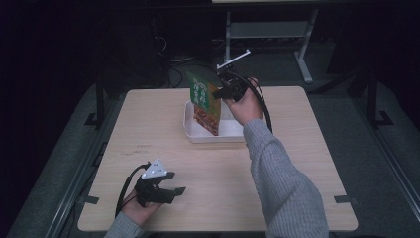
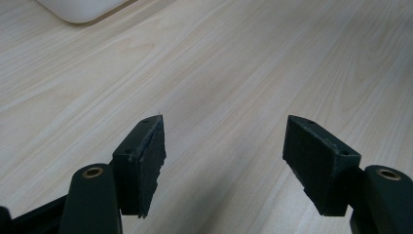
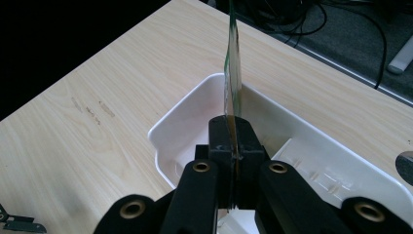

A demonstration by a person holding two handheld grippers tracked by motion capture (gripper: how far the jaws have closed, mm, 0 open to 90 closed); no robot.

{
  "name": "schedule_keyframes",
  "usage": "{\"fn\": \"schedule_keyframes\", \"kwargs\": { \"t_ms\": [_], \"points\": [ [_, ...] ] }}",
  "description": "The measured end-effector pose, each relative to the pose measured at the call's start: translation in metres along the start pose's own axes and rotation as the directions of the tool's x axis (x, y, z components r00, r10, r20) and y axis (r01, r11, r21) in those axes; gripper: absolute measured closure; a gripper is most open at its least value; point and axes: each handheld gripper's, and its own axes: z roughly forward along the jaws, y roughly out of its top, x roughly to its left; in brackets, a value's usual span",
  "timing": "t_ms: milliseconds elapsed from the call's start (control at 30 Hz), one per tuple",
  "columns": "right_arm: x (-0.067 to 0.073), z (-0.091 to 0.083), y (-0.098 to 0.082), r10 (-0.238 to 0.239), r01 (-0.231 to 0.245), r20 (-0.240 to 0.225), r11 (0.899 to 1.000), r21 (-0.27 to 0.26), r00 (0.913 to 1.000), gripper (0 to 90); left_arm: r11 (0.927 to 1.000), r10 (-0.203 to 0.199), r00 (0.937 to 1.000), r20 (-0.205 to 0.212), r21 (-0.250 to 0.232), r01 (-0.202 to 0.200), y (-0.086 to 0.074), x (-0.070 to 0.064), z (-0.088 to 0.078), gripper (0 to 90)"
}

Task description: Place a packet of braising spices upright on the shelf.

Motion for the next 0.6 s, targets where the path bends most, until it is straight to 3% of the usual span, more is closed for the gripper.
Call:
{"fn": "schedule_keyframes", "kwargs": {
  "t_ms": [100, 300, 600],
  "points": [
    [-0.001, 0.0, -0.001, -0.003, 0.003, 0.004, 1.0, 0.008, 1.0, 86.7, 1.0, -0.002, 1.0, 0.003, 0.001, 0.002, 0.0, 0.0, 0.0, 31.4],
    [-0.003, 0.001, -0.006, -0.008, 0.008, -0.01, 1.0, 0.021, 0.9999, 71.9, 1.0, -0.003, 1.0, 0.003, 0.0, 0.003, -0.001, 0.001, 0.0, 31.1],
    [-0.007, -0.005, -0.014, -0.001, 0.002, -0.034, 1.0, 0.021, 0.9994, 62.1, 1.0, -0.005, 1.0, 0.001, 0.002, 0.005, -0.001, 0.001, 0.0, 30.8]
  ]
}}
